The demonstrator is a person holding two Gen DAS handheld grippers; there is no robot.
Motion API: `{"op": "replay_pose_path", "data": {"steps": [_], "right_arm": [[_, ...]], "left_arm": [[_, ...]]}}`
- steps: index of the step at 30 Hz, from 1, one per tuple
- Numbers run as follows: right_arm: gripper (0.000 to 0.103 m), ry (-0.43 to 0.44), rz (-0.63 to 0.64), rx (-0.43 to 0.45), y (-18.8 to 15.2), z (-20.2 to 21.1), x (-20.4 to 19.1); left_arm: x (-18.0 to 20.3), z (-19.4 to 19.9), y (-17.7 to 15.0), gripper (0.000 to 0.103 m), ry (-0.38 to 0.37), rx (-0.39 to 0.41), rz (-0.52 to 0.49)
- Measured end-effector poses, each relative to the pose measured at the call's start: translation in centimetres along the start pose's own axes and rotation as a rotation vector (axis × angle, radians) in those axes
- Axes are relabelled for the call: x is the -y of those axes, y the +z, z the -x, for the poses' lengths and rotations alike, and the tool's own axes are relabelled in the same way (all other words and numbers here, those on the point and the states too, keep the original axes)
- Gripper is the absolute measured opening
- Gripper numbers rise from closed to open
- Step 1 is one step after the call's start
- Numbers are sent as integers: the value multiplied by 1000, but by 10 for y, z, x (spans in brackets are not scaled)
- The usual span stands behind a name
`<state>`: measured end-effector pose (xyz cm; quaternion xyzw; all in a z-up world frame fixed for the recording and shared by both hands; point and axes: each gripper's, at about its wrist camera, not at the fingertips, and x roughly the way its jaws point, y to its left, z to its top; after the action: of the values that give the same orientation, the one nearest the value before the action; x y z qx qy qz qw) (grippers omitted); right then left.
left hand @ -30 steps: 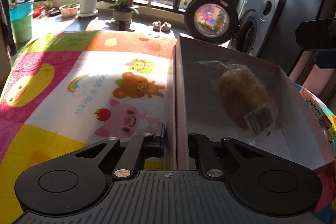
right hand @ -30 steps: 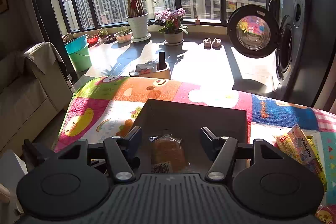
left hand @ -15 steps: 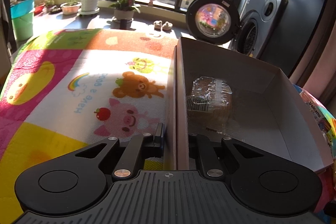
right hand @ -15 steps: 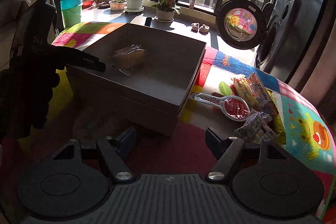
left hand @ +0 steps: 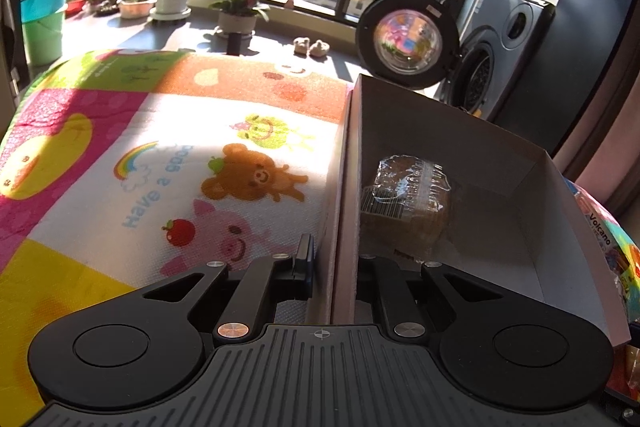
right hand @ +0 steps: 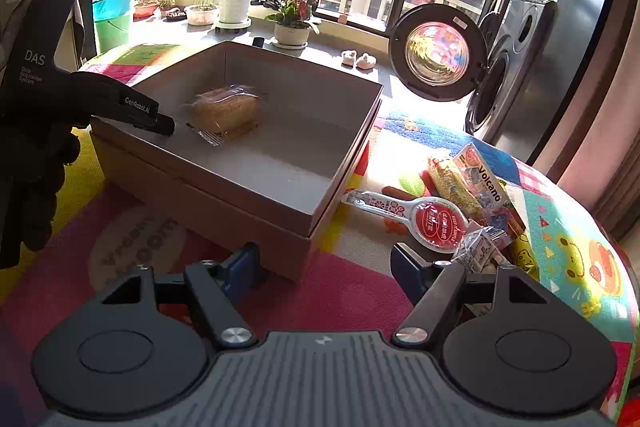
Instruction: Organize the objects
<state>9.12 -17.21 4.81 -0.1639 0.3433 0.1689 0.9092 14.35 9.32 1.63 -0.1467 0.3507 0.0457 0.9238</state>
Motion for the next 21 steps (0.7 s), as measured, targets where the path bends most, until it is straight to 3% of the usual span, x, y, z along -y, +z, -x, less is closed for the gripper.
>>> {"op": "replay_pose_path", "data": {"steps": [4, 8, 12, 17, 21], "right_arm": [[80, -91, -38, -27, -22, 17, 25], [81, -149, -182, -101, -48, 13, 59], [88, -142, -207, -94, -51, 8, 61], [80, -4, -234, -119, -44, 7, 44], [79, 38, -188, -119, -45, 12, 23]], "left_arm": [[4, 3, -4, 12, 11, 22, -18], [6, 5, -5, 12, 13, 31, -33], [6, 5, -5, 12, 9, 36, -37], [3, 4, -5, 12, 3, 38, -34], [3, 4, -5, 13, 1, 42, -36]]}}
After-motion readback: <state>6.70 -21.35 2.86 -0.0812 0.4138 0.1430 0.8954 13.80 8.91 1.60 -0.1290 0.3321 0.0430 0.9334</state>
